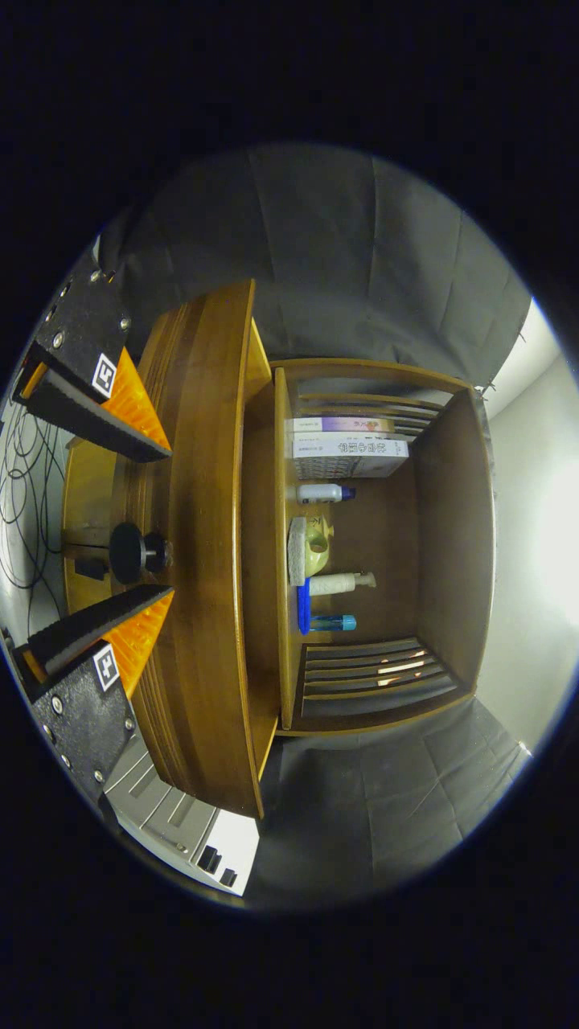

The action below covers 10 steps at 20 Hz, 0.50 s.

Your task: Pull open the drawer, take out the items inside it, and place them on the countertop above the cabinet.

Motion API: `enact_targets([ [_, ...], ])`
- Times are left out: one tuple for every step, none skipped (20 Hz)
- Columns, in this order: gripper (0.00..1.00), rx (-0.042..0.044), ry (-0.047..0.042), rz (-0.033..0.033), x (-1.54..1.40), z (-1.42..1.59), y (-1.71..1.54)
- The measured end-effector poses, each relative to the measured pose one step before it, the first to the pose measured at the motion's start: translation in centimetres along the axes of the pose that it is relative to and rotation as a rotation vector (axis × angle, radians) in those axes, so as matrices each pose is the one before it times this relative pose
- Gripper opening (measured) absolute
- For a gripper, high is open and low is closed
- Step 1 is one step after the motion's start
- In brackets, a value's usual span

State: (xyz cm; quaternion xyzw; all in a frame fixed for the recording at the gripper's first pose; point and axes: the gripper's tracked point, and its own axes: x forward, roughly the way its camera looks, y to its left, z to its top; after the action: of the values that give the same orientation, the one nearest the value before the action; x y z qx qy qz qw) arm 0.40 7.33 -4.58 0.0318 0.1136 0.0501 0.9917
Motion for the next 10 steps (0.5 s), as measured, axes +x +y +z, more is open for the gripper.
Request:
enact_targets([
  [0.95,0.00562,0.00395,-0.00038,0.302,-0.105,-0.145],
  [0.95,0.00489,0.0019,-0.00196,0.28,0.026,-0.223],
  [0.95,0.00145,-0.00039,-0.00103,0.44,0.111,-0.207],
  [0.95,-0.00286,-0.00061,-0.00192,0.331,0.124,-0.136],
  [0.95,-0.0016,0.01535,-0.008,0.28,-0.059,-0.201],
  [0.95,0.00164,-0.00914,-0.0024,-0.098,0.036,-0.101],
  [0.94,0.00261,-0.00482,-0.00422,0.021,0.013,0.096],
  [0.94,-0.00845,-0.00716,-0.0083,0.08,0.058,-0.026],
  [0.94,-0.00938,0.00147,-0.011,0.058,-0.031,-0.086],
  [0.94,-0.00828,0.00083,-0.01076,0.261,0.012,-0.115],
])
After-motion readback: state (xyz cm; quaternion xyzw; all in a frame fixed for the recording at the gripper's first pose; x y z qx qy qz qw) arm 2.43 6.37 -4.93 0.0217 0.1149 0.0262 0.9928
